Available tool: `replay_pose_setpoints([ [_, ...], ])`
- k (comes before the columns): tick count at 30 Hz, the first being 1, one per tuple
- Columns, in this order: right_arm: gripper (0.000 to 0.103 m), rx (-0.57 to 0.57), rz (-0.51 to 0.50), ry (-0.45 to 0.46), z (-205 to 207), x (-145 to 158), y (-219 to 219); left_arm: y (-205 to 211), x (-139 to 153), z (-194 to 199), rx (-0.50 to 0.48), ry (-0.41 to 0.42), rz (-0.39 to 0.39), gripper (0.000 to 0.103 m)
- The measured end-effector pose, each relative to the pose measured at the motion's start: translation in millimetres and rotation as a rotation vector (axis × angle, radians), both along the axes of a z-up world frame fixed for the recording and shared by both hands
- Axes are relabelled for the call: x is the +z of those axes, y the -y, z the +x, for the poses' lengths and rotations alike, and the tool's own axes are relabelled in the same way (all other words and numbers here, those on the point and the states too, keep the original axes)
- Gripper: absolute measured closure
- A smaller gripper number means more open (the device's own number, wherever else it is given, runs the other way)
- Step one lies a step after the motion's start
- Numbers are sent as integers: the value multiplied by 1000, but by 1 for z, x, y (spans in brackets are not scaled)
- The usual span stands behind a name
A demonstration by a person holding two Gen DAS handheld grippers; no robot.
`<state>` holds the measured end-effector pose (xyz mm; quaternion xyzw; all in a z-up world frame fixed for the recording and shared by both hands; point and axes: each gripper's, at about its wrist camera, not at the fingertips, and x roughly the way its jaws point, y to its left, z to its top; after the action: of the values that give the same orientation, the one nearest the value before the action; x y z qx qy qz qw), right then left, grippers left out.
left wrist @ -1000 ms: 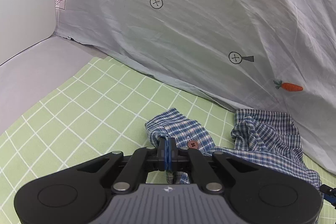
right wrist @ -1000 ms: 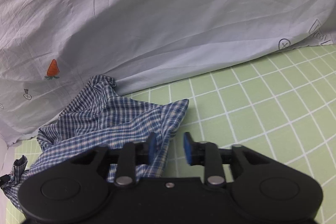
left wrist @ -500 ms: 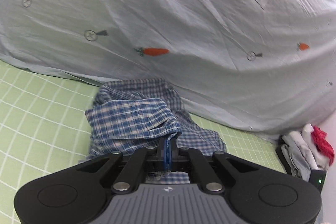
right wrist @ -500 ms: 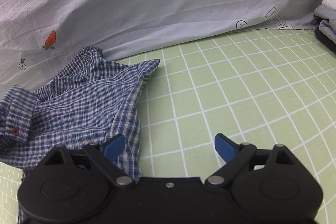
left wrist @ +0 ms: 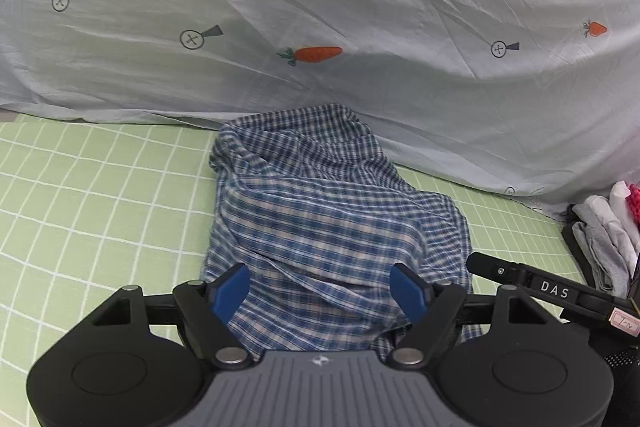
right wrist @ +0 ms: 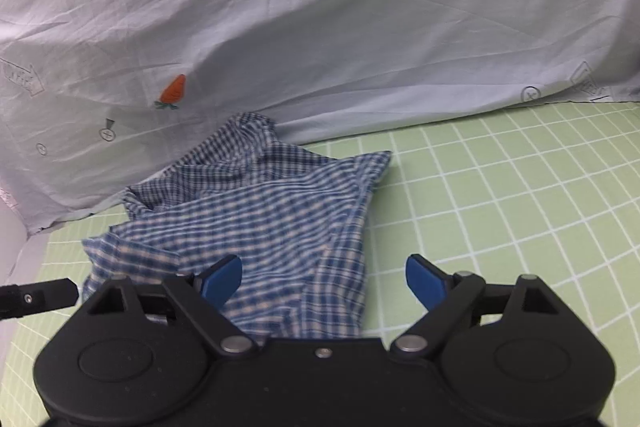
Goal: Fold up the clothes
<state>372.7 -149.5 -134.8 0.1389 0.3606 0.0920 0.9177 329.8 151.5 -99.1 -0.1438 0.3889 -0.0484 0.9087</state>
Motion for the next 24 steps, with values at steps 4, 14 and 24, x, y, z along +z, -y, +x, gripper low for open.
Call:
replay_pose_setpoints([
  [4,22,82,122,4,8,-1,-22,-11,-14,6,94,-78,65,25],
  [14,22,103,353,-69,-2,-16,-37,1,-51,15,118,-207,146,25],
  [24,54,193,469,-143,8,-37,-62,0,-71,16,157,-278,123,25],
])
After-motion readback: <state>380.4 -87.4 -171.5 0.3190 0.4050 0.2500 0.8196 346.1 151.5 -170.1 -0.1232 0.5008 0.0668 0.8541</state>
